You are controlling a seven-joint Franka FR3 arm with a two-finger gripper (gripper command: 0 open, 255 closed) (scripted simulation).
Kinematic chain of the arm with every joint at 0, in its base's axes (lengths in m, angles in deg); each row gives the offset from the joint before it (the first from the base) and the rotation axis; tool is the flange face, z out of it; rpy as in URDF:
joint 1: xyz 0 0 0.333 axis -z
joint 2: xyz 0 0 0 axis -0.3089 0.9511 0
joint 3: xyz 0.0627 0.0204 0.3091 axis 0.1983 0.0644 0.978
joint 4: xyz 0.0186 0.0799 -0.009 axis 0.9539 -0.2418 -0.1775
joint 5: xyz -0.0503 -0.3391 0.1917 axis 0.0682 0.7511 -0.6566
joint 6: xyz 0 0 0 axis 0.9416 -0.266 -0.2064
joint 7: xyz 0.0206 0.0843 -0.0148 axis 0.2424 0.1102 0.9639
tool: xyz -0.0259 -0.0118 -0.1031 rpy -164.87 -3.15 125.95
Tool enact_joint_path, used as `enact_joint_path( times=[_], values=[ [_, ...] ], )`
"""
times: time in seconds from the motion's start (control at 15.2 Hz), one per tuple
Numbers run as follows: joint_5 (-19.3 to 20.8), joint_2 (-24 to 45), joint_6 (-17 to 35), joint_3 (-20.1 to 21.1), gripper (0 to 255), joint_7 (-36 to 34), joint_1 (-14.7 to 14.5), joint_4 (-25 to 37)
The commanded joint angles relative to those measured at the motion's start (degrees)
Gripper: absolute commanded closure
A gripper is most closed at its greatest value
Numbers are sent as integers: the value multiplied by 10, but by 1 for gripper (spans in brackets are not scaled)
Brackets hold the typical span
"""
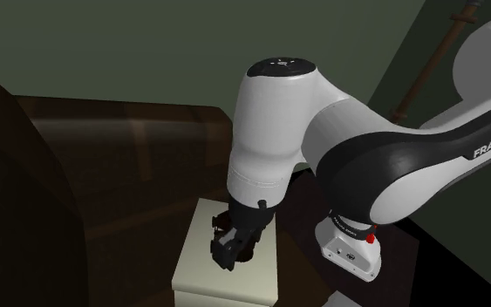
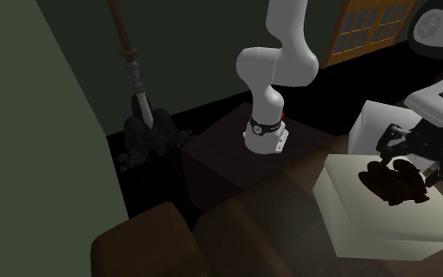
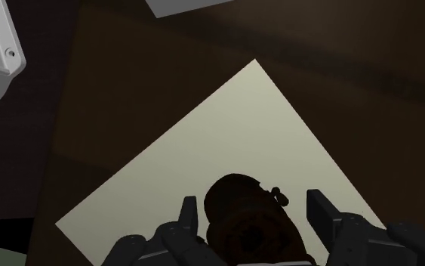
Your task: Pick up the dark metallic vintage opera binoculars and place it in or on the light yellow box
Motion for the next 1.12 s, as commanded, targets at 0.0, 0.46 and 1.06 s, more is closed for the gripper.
enact_joint_path(
  times=[0.0, 0.46, 1.06],
  values=[
    [0, 0, 0, 0, 0, 0, 0, 0],
    [8, -26, -65, -26, 0, 2, -1, 38],
    [11, -30, -81, -33, 0, 1, -1, 50]
  ],
)
